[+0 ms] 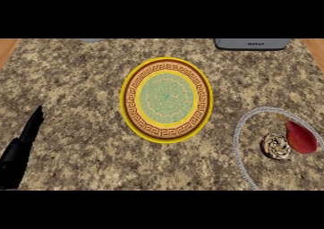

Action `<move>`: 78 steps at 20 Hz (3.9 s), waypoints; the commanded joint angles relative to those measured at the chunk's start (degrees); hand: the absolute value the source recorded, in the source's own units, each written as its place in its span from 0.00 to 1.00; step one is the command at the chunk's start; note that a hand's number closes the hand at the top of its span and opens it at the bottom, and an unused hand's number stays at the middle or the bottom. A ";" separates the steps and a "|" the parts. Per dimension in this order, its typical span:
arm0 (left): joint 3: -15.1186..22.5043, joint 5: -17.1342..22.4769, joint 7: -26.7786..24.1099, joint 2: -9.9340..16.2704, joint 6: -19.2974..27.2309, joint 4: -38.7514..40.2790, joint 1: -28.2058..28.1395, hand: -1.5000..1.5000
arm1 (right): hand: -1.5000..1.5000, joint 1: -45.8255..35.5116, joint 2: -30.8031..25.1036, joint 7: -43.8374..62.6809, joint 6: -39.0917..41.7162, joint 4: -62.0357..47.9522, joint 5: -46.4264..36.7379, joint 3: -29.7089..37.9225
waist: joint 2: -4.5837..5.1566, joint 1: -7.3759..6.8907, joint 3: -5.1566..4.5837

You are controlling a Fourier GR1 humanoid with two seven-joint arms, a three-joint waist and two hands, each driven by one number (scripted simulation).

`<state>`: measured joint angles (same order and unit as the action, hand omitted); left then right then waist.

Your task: Pick the cupcake from the placemat and place it in the plate

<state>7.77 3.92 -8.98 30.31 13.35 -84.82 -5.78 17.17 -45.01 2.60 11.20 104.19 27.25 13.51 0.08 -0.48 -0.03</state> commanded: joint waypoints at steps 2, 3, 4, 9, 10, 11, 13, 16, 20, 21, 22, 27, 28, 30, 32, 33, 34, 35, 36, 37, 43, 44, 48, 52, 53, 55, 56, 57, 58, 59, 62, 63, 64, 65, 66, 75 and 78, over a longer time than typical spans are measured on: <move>-0.14 -1.95 -0.20 -1.57 0.07 2.34 1.55 0.50 | 0.00 -3.76 -3.68 5.46 5.12 -3.49 -3.20 -2.80 | 0.01 0.22 0.02; -0.84 -1.26 -0.37 -2.20 0.12 1.70 1.61 0.50 | 0.00 -7.01 -3.17 7.11 4.01 -4.37 -5.20 -5.20 | 0.05 -0.18 0.02; 0.49 -2.27 2.93 -2.08 0.89 -2.71 -0.27 0.50 | 0.00 -6.53 -4.19 7.10 6.71 -5.64 -4.52 -4.43 | -0.05 -0.19 0.06; -1.94 -0.93 3.11 -1.19 -2.82 -0.55 2.33 0.50 | 0.00 -13.47 -3.57 10.05 10.10 -10.97 -9.58 -9.89 | 0.04 -0.31 0.06; -2.84 -1.04 0.26 -2.20 -3.07 4.23 3.82 0.50 | 0.00 -12.30 -4.09 8.99 11.54 -11.18 -11.27 -9.66 | 0.05 0.18 0.03; -1.61 -3.13 1.21 -2.81 -1.03 2.85 4.25 0.50 | 0.00 -13.69 -3.04 7.22 11.12 -13.23 -15.56 -12.87 | 0.13 -0.21 0.06; -1.35 -3.70 3.74 -2.02 -1.15 -1.13 2.64 0.50 | 0.00 -14.74 -3.75 6.65 13.54 -14.66 -17.72 -13.89 | 0.03 -0.40 0.09; -1.66 -5.57 -0.65 -5.60 -0.48 5.56 4.12 0.50 | 0.00 -17.27 -0.11 3.16 14.93 -19.19 -22.58 -15.97 | 0.05 0.18 0.04; -4.84 -4.32 -0.09 -4.75 -3.60 5.49 5.09 0.50 | 0.00 -25.68 4.03 5.13 16.14 -25.43 -26.04 -17.31 | 0.05 -0.03 0.03; -3.12 -7.42 1.16 -7.28 -2.00 5.03 4.72 0.50 | 0.00 -23.01 2.74 4.42 19.45 -23.93 -25.12 -14.18 | -0.05 0.37 0.03; -5.09 -4.38 2.01 -3.26 -4.17 -4.60 -3.02 0.50 | 0.00 -24.66 4.95 3.78 17.42 -26.06 -26.46 -15.85 | -0.11 -0.27 0.06; -5.05 -9.23 1.46 -7.46 -2.83 2.96 3.39 0.50 | 0.00 -24.33 7.35 -0.49 21.12 -28.20 -30.80 -16.12 | -0.07 0.41 0.03; -5.93 -7.75 2.65 -6.91 -5.92 1.03 2.88 0.50 | 0.00 -26.48 7.69 -1.53 22.59 -32.25 -31.95 -14.97 | -0.06 0.26 0.04; -7.21 -7.48 1.70 -6.43 -6.27 -1.79 -1.33 0.50 | 0.00 -25.04 6.48 -2.63 23.68 -32.33 -34.32 -15.10 | -0.10 0.19 0.04; -9.04 -7.52 2.90 -6.44 -8.22 -2.62 -0.22 0.50 | 0.00 -24.24 9.02 0.91 23.53 -28.15 -34.88 -14.30 | -0.12 0.36 0.03; -8.11 -8.46 3.27 -7.46 -6.98 -3.07 -0.17 0.50 | 0.00 -21.84 8.49 -5.29 22.38 -32.45 -37.12 -14.15 | -0.10 0.37 0.05; -7.86 -10.51 0.82 -9.46 -5.74 -0.88 -0.73 0.50 | 0.00 -22.88 9.89 -1.15 23.36 -29.26 -36.95 -14.13 | -0.11 0.40 0.03; -9.43 -8.85 4.35 -6.59 -9.19 -5.06 -1.19 0.50 | 0.00 -24.93 11.41 -1.85 22.23 -31.92 -38.54 -14.37 | -0.10 0.24 0.04; -6.85 -11.80 4.66 -10.11 -5.93 -3.84 -0.47 0.50 | 0.00 -24.34 10.87 -5.01 22.50 -34.34 -40.00 -14.24 | -0.08 0.30 0.05; -8.22 -10.88 -0.54 -10.48 -6.79 0.68 -0.32 0.50 | 0.00 -25.44 13.63 -1.14 21.46 -31.78 -39.98 -15.53 | -0.08 0.32 0.03; -9.79 -11.57 2.69 -11.08 -8.00 0.01 1.86 0.50 | 0.00 -26.31 14.68 -6.60 21.42 -36.76 -44.60 -15.50 | -0.05 0.35 0.04; -9.23 -12.74 1.69 -11.00 -8.11 -0.24 1.16 0.50 | 0.00 -27.79 15.78 -6.85 20.32 -38.50 -44.83 -14.91 | -0.04 0.25 0.04; -11.64 -10.49 0.19 -10.32 -9.69 0.89 0.97 0.50 | 1.00 -28.65 17.12 -12.41 19.40 -42.45 -44.19 -13.42 | 0.03 0.05 0.05; -10.96 -12.53 0.08 -11.60 -9.42 1.36 0.61 0.50 | 1.00 -26.78 19.24 -11.10 17.33 -39.33 -46.24 -14.00 | -0.06 0.35 0.03; -12.24 -11.09 0.29 -10.68 -11.03 -2.28 -1.62 0.50 | 1.00 -29.58 17.89 -11.47 18.92 -40.92 -45.70 -12.33 | -0.08 0.10 0.04; -13.53 -10.53 4.87 -9.52 -12.24 -2.09 2.63 0.50 | 1.00 -26.70 17.11 -14.33 17.60 -39.92 -47.30 -12.30 | -0.09 0.42 0.04; -10.79 -13.93 4.72 -12.57 -9.09 -1.09 2.73 0.50 | 1.00 -26.44 17.91 -13.05 17.15 -39.79 -48.01 -12.76 | -0.08 0.47 0.04; -11.75 -12.05 0.87 -11.77 -11.34 -4.79 -3.52 0.50 | 1.00 -26.68 15.49 -13.08 18.90 -39.18 -46.05 -9.83 | -0.14 0.25 0.03; -11.43 -12.71 2.84 -11.85 -10.82 -2.39 0.72 0.50 | 1.00 -33.79 17.16 -16.03 12.44 -47.90 -52.75 -12.58 | 0.08 -0.28 0.08; -10.79 -12.96 3.22 -11.83 -10.81 -1.06 2.49 0.50 | 1.00 -37.47 15.31 -13.41 11.12 -47.90 -54.94 -12.96 | 0.29 -0.80 0.10; -10.80 -11.80 2.00 -11.07 -12.42 -1.95 2.55 0.50 | 1.00 -43.56 8.99 -11.82 6.83 -49.31 -62.44 -14.31 | 0.92 -3.57 0.17; -10.51 -12.44 0.21 -11.05 -12.48 0.10 2.99 0.50 | 1.00 -44.09 8.06 -12.26 4.19 -49.99 -65.87 -15.98 | 1.28 -3.65 0.13; -10.16 -12.56 2.22 -11.07 -12.50 -1.34 3.36 0.50 | 1.00 -48.33 7.24 -10.25 4.53 -51.50 -66.29 -15.26 | 1.05 -3.88 0.15; -9.11 -13.44 2.32 -12.52 -11.34 -1.43 3.23 0.50 | 1.00 -49.57 7.28 -11.81 0.99 -53.27 -67.55 -14.73 | 1.10 -3.68 0.21; -9.72 -13.09 3.00 -12.65 -11.09 -1.11 4.42 0.50 | 1.00 -50.67 9.33 -12.17 -2.78 -55.33 -69.17 -15.26 | 1.00 -3.10 0.20; -12.55 -11.85 3.31 -10.81 -12.40 -2.50 1.34 0.50 | 1.00 -57.62 9.13 -25.25 -16.93 -60.63 -67.03 -8.21 | 0.10 -0.95 0.13; -11.83 -13.30 2.66 -11.91 -11.34 -0.56 2.14 0.50 | 1.00 -60.20 8.89 -31.36 -14.45 -58.52 -63.51 -6.64 | 0.09 -0.31 0.09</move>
<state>-4.21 -8.79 -6.81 18.89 1.65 -85.67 -3.52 -40.86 -35.28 -21.82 -2.44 44.66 -38.81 4.73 0.34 -1.55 0.08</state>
